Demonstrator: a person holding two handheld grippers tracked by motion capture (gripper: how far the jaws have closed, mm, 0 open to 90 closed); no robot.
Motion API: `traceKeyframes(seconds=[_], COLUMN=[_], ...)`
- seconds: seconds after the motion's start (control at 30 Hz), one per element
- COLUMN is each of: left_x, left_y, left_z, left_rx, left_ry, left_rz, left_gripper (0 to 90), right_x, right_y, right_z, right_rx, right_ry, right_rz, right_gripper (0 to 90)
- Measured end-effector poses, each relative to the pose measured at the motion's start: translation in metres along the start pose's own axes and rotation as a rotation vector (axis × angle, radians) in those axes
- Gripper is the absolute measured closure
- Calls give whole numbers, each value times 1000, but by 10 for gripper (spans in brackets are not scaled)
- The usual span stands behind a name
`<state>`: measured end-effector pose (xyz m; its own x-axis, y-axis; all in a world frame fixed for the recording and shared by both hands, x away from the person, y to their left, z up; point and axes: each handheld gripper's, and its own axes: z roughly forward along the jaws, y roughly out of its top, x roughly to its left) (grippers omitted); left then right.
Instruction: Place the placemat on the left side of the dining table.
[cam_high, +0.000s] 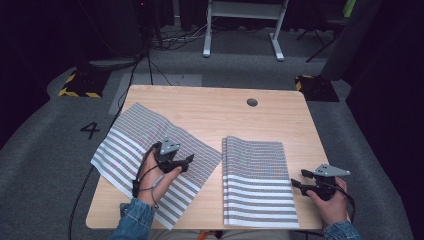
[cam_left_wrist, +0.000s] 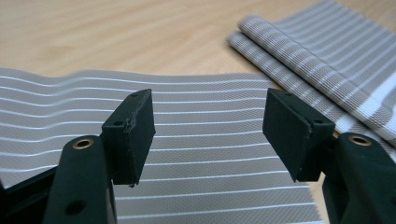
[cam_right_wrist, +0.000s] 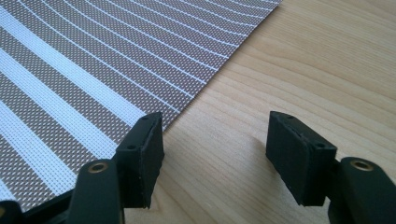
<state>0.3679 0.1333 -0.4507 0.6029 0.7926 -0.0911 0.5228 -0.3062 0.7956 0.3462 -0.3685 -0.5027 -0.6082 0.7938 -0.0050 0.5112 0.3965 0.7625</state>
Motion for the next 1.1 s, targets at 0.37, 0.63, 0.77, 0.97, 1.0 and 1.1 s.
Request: traceKeyframes(seconds=[0.37,0.63,0.77,0.97,1.0,1.1], left_x=[-40,-48,-49,-28,-28,-20], left_y=[-14,-22,-24,-25,-25,-24], left_z=[48,57,59,53,53,50], left_rx=[174,192,176,132,132,140], left_ry=[-17,34,36,26,26,25], left_rz=[47,62,56,62,62,56], left_gripper=[313,226,207,560,622,728], right_x=[0,0,0,0,0,1], right_y=[0,0,0,0,0,0], right_z=[0,0,0,0,0,0], right_rx=[-3,2,-2,0,-2,-2], right_ry=[3,3,4,3,5,5], right_rz=[1,-2,0,-1,0,1], right_gripper=[366,364,364,363,363,363])
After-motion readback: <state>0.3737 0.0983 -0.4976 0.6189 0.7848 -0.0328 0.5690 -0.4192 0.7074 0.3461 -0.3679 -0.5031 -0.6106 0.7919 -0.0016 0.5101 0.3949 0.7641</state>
